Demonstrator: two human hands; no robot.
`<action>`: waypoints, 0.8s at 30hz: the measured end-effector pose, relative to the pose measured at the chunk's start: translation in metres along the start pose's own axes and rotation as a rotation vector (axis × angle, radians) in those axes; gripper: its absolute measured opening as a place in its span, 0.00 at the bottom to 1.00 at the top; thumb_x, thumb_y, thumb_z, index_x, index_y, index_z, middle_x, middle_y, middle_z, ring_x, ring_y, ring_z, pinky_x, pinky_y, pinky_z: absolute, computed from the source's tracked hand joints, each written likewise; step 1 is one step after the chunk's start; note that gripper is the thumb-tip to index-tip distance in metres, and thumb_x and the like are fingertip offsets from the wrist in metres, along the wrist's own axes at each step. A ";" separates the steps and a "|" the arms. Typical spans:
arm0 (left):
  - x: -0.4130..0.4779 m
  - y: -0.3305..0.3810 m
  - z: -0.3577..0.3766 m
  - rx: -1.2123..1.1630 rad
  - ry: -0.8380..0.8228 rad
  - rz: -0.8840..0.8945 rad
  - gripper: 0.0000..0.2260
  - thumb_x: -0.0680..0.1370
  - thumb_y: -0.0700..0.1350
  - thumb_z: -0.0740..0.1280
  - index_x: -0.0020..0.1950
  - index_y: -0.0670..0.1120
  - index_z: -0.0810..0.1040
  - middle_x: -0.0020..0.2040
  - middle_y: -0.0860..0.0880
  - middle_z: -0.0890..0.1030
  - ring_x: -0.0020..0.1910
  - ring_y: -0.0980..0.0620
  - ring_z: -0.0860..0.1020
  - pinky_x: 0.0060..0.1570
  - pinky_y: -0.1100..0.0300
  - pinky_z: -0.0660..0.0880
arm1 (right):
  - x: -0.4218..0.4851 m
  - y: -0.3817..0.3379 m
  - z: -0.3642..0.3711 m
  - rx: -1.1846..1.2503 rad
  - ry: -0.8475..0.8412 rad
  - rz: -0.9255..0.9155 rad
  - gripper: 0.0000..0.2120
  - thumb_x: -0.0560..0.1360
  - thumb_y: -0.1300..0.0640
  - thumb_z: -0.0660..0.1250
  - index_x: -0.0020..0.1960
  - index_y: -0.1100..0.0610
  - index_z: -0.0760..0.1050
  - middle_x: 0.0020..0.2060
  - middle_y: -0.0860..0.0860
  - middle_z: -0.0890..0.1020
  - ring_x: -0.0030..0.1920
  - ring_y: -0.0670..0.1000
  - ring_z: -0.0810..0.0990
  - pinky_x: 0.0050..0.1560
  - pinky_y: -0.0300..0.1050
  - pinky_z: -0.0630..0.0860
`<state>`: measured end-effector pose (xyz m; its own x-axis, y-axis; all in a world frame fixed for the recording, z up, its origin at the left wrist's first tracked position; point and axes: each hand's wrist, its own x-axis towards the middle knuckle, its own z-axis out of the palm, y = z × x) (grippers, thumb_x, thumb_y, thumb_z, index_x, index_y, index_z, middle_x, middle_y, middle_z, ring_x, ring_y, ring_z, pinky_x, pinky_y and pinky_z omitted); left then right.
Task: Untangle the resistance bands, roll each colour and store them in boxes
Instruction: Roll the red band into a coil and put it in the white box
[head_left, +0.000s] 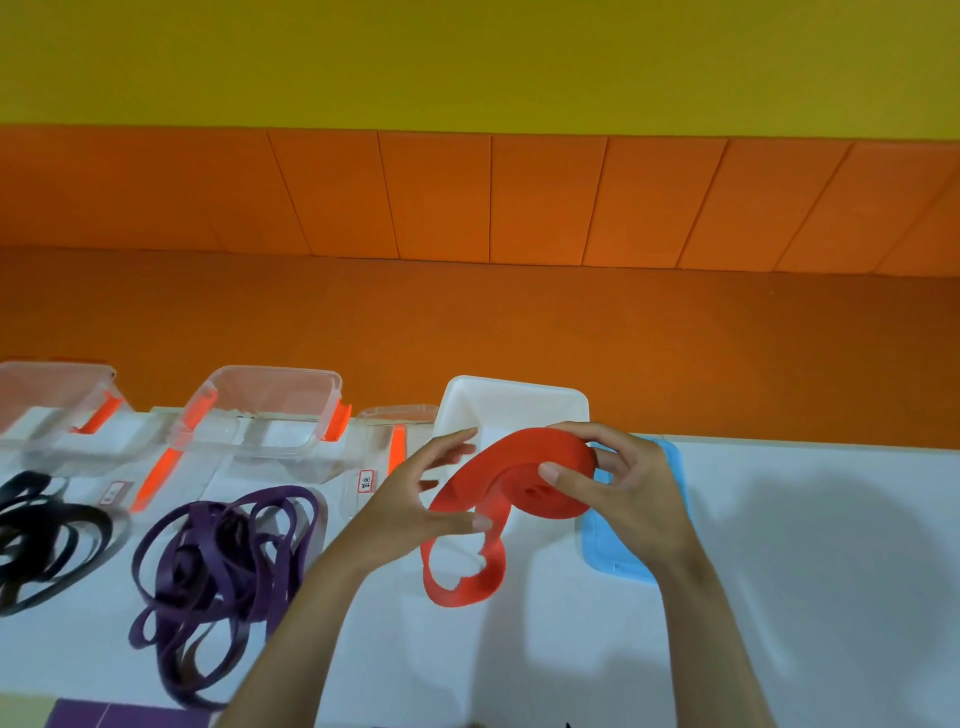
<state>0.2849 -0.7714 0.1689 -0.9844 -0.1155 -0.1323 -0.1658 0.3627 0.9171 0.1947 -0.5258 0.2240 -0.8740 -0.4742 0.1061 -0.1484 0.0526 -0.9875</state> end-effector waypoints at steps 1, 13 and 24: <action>-0.001 -0.015 0.001 -0.008 -0.004 -0.055 0.43 0.64 0.64 0.83 0.76 0.66 0.69 0.68 0.66 0.78 0.71 0.60 0.75 0.69 0.57 0.74 | 0.000 0.000 0.001 0.007 0.009 0.001 0.20 0.66 0.39 0.82 0.56 0.38 0.84 0.52 0.43 0.88 0.53 0.48 0.87 0.50 0.44 0.86; -0.011 -0.137 0.087 -0.117 0.656 -0.517 0.28 0.75 0.54 0.79 0.72 0.49 0.75 0.69 0.48 0.78 0.65 0.45 0.79 0.65 0.45 0.77 | 0.000 0.000 0.015 0.033 0.068 0.011 0.16 0.68 0.48 0.82 0.54 0.41 0.85 0.50 0.45 0.88 0.51 0.49 0.88 0.47 0.42 0.85; -0.021 -0.157 0.121 -0.702 0.395 -0.815 0.36 0.80 0.43 0.76 0.82 0.48 0.60 0.79 0.40 0.70 0.74 0.37 0.72 0.72 0.40 0.72 | -0.007 -0.010 0.022 0.114 0.156 0.047 0.19 0.68 0.47 0.82 0.56 0.51 0.85 0.49 0.51 0.88 0.48 0.53 0.89 0.39 0.44 0.85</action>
<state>0.3244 -0.7140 -0.0181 -0.4916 -0.4064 -0.7701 -0.5552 -0.5351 0.6368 0.2128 -0.5427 0.2305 -0.9411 -0.3312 0.0679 -0.0605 -0.0326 -0.9976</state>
